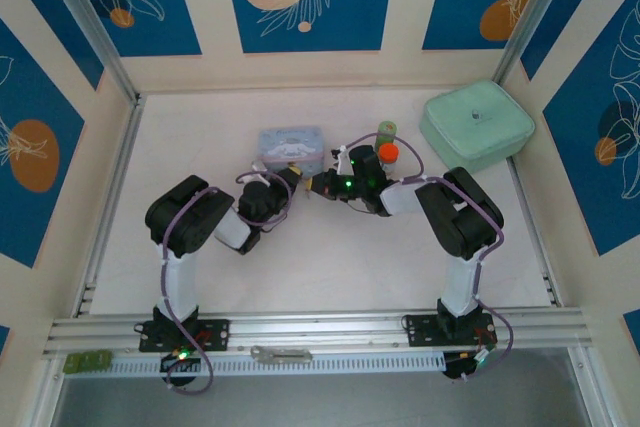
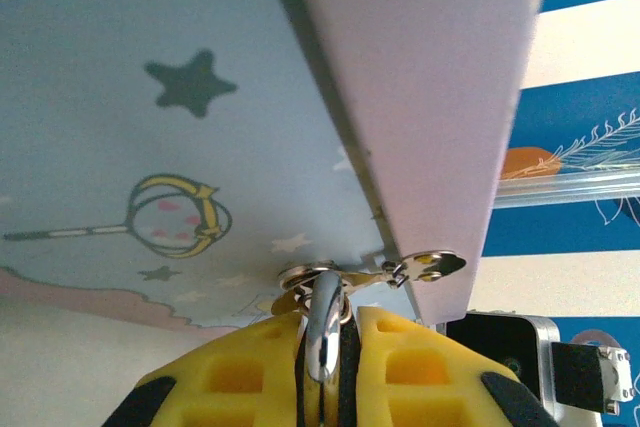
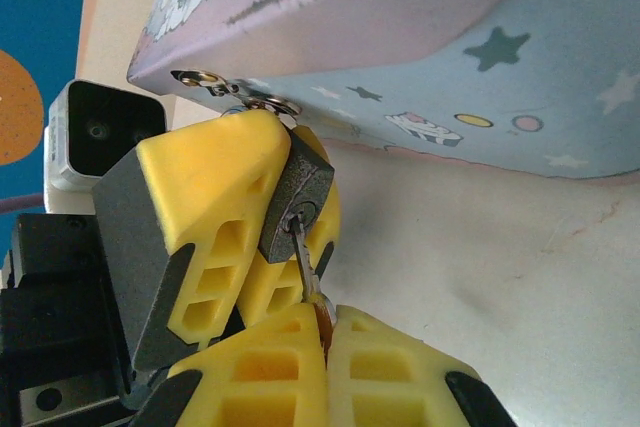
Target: Unlock a padlock with a key
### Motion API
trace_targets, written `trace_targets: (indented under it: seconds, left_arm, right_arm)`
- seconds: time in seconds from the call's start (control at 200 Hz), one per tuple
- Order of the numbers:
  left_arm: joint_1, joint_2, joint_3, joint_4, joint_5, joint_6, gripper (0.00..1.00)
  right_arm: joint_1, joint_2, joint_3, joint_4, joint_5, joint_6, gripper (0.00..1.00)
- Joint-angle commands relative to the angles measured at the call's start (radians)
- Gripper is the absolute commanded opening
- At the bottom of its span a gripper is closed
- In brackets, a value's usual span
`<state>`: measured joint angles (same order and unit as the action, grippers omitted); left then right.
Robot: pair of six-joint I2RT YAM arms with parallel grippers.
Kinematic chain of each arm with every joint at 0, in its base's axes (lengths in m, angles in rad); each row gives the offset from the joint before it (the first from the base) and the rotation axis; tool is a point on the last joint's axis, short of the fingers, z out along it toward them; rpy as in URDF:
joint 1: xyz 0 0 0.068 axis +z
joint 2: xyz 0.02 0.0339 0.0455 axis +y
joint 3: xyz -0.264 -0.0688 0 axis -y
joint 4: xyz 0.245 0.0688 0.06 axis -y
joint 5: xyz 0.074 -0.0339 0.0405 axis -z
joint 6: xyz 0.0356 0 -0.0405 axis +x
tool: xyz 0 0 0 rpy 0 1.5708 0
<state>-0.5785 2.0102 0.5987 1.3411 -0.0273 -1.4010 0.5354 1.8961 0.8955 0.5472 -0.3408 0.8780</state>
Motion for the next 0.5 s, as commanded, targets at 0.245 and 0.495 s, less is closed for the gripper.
trace_targets:
  seconds: [0.245,0.495]
  left_arm:
    - [-0.088,-0.037,-0.006,-0.021,0.224,0.005,0.0]
    - [-0.085,-0.053,-0.018,-0.021,0.19,-0.027,0.0]
  right_arm:
    - [0.052,-0.128,-0.001,-0.003,0.089,-0.187,0.0]
    - [0.101,-0.155,-0.069,0.089,0.196,-0.12,0.0]
